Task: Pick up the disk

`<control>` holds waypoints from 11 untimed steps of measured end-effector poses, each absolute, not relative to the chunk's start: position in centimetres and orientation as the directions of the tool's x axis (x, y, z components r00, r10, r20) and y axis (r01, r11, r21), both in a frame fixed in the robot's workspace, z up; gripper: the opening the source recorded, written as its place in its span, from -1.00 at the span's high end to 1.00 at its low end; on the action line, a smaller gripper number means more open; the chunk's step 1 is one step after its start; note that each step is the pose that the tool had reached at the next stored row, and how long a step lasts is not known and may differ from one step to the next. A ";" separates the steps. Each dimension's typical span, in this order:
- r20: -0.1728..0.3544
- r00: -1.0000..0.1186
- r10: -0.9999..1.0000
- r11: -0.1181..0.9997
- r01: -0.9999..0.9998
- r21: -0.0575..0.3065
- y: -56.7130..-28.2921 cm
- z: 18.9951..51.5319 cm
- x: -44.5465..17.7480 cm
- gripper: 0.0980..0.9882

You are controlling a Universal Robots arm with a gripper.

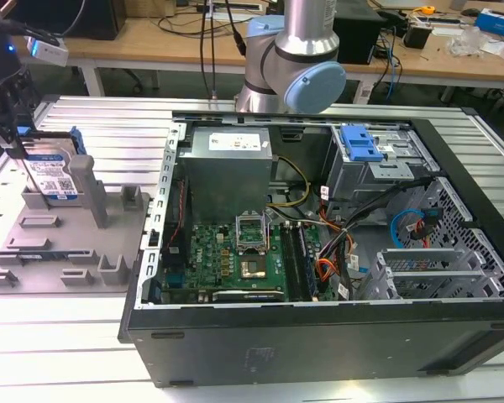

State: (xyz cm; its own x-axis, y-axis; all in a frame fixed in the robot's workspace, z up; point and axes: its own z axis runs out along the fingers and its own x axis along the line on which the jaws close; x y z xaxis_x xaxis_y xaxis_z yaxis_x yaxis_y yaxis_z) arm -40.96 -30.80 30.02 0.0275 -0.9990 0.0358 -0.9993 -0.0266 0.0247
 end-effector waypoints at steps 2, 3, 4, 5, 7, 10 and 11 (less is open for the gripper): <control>0.036 0.027 -0.999 -0.027 -0.999 0.024 -30.8 30.0 -41.0 0.00; 0.036 0.027 -0.999 -0.027 -0.999 0.025 -30.8 30.0 -41.0 0.00; 0.036 0.027 -0.999 -0.027 -0.999 0.025 -30.8 30.0 -41.0 0.00; 0.036 0.027 -0.999 -0.027 -0.999 0.025 -30.8 30.0 -41.0 0.00; 0.036 0.027 -0.999 -0.027 -0.999 0.024 -30.8 30.0 -41.0 0.00; 0.036 0.027 -0.999 -0.027 -0.999 0.025 -30.8 30.0 -41.0 0.00; 0.036 0.027 -0.999 -0.027 -0.999 0.025 -30.8 30.0 -41.0 0.00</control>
